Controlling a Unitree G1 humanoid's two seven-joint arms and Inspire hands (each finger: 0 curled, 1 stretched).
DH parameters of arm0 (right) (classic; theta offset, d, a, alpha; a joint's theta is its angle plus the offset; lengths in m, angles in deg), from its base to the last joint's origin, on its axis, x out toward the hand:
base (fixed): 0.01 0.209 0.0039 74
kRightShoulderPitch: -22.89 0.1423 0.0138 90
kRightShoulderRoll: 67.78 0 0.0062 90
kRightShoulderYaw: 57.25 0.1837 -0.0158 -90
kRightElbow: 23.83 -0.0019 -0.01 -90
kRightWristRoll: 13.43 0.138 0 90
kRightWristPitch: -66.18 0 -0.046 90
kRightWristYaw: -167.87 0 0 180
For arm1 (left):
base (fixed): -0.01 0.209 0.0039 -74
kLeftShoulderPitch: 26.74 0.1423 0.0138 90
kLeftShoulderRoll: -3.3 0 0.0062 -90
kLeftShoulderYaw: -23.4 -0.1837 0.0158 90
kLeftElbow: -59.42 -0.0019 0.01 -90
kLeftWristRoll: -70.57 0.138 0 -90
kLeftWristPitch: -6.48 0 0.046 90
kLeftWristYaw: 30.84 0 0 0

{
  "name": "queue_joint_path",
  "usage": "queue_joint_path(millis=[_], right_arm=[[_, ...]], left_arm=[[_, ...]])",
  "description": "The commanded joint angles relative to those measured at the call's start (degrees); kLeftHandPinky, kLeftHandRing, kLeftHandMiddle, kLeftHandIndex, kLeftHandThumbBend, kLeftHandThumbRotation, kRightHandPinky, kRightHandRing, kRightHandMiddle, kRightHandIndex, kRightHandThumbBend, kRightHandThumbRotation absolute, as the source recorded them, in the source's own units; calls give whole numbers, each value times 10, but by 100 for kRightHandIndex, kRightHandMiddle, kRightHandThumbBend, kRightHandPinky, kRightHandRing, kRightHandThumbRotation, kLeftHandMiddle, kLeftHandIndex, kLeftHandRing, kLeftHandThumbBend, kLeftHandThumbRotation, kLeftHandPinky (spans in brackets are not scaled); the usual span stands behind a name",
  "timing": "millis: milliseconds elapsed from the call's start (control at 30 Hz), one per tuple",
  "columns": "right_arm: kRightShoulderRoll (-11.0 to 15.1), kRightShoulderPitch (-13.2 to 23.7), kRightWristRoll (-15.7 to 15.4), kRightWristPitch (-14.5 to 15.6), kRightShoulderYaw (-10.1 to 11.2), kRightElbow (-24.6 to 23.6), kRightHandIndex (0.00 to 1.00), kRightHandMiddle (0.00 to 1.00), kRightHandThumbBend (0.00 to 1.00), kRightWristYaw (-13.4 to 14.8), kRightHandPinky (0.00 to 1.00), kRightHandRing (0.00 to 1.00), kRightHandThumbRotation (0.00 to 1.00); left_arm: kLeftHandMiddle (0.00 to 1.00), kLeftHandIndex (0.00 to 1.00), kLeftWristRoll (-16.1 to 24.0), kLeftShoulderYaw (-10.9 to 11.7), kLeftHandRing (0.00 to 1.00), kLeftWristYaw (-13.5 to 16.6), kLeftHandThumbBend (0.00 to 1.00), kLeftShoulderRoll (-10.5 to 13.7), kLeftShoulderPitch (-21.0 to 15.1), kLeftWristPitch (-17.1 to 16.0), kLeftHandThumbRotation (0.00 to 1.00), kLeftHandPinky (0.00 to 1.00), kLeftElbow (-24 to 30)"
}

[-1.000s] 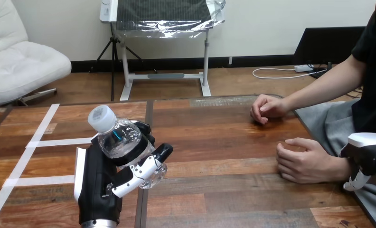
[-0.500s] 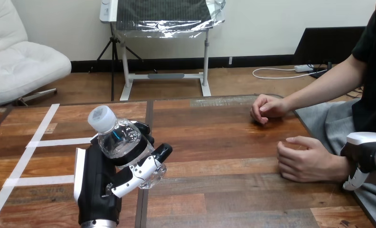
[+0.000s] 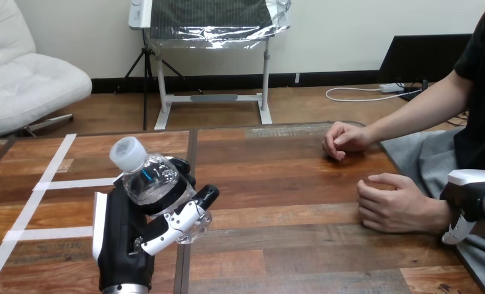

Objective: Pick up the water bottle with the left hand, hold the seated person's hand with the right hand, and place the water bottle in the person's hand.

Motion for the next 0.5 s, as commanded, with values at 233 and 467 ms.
queue_joint_path(millis=[233, 467], right_arm=[[-41, -21, 36, -34, -5, 3, 66, 71, 64, 7, 54, 63, 0], [-42, -28, 49, -37, 0, -1, 73, 67, 65, 20, 47, 56, 0]], left_arm=[[45, 49, -1, 6, 43, 1, 64, -3, -21, -13, 0, 43, 30], [45, 49, 7, 8, 42, 5, 65, -4, -22, -14, 0, 42, 28]])
